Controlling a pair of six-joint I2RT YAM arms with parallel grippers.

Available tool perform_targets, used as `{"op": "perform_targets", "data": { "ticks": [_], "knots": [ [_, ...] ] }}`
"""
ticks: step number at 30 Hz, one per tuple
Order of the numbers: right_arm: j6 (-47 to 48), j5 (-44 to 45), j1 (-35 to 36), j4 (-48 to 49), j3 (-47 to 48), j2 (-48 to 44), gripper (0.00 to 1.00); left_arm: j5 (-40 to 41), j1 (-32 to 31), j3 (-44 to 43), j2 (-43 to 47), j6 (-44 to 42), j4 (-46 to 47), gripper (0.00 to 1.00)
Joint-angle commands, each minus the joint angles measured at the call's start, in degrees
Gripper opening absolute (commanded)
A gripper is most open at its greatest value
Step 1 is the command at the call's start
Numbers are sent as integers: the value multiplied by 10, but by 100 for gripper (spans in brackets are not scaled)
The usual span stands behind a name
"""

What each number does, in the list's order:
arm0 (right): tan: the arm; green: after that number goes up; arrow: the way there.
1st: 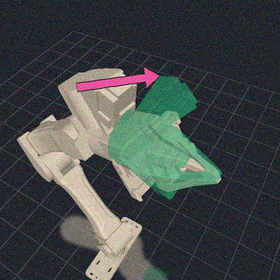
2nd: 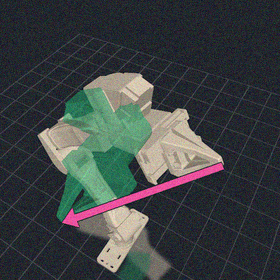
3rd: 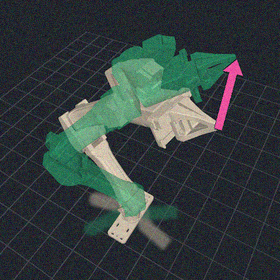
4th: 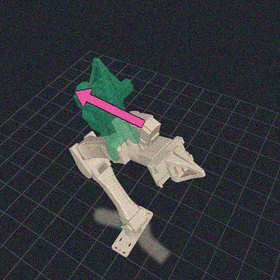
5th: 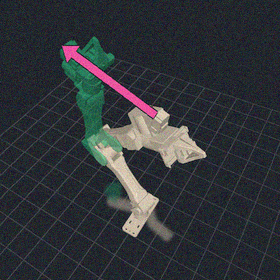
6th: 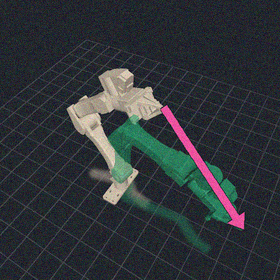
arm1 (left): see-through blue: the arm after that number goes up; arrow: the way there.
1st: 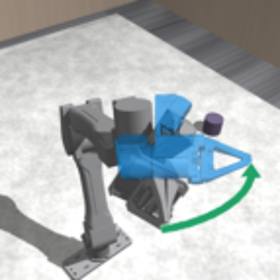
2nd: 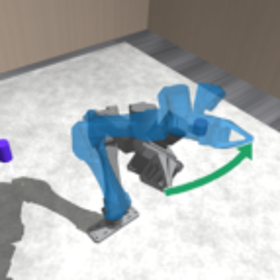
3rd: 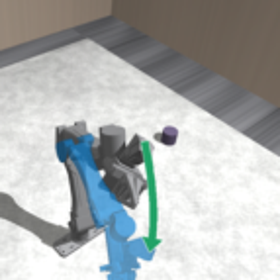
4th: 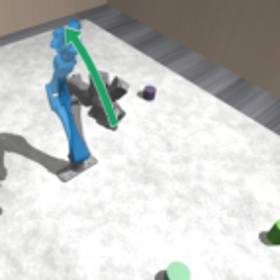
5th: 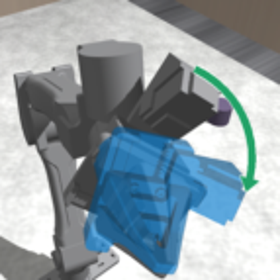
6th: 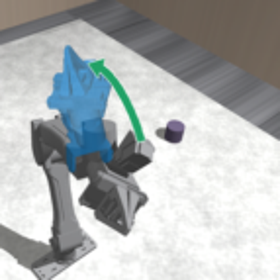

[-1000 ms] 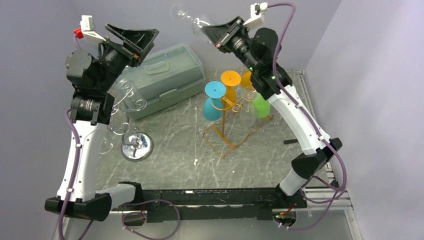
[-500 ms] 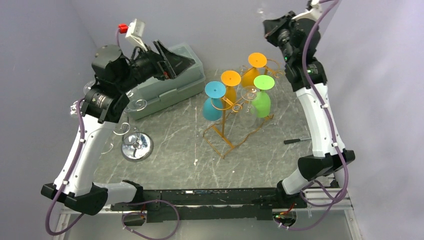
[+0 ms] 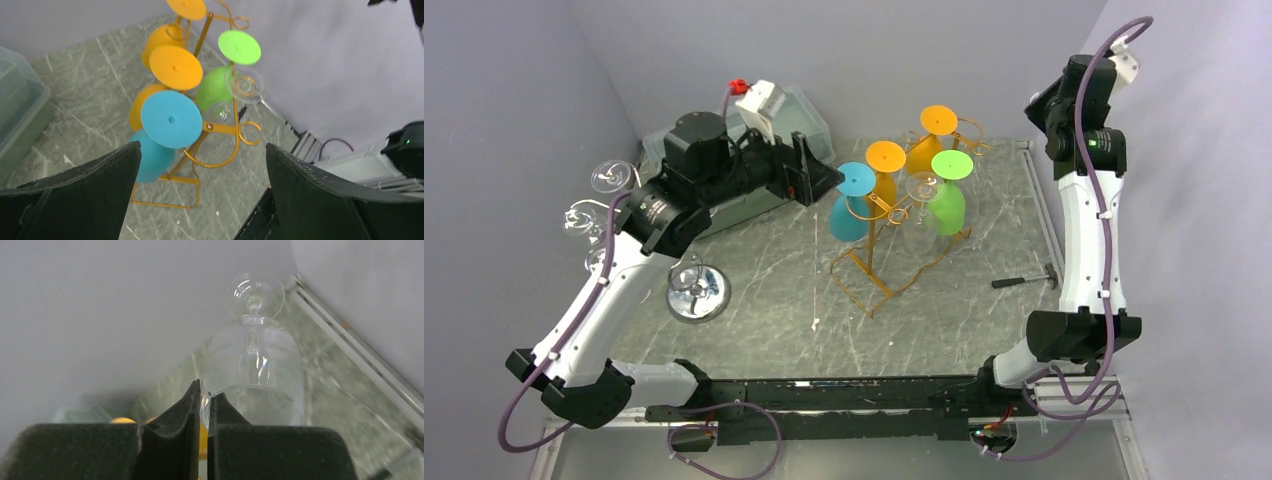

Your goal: Take the wine glass off the wine glass rack

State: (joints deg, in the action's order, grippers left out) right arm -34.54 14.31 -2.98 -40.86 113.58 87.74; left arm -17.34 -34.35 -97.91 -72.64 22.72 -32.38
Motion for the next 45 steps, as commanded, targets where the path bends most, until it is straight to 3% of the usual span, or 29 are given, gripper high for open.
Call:
{"op": "perform_targets", "data": {
  "ticks": [1, 17, 33, 42, 45],
  "knots": [
    [14, -18, -30, -81, -16, 1, 0, 45, -29, 34, 27, -60, -9, 99],
    [46, -82, -50, -243, -27, 142, 0, 56, -39, 78, 78, -89, -35, 100],
    [41, -168, -105, -238, -24, 229, 1, 35, -39, 92, 79, -89, -28, 99],
    [38, -148, -106, -238, -7, 238, 33, 40, -39, 95, 77, -88, -26, 100],
    [36, -144, -106, -239, 2, 230, 39, 42, -39, 95, 77, -88, -24, 99]
  ]
}}
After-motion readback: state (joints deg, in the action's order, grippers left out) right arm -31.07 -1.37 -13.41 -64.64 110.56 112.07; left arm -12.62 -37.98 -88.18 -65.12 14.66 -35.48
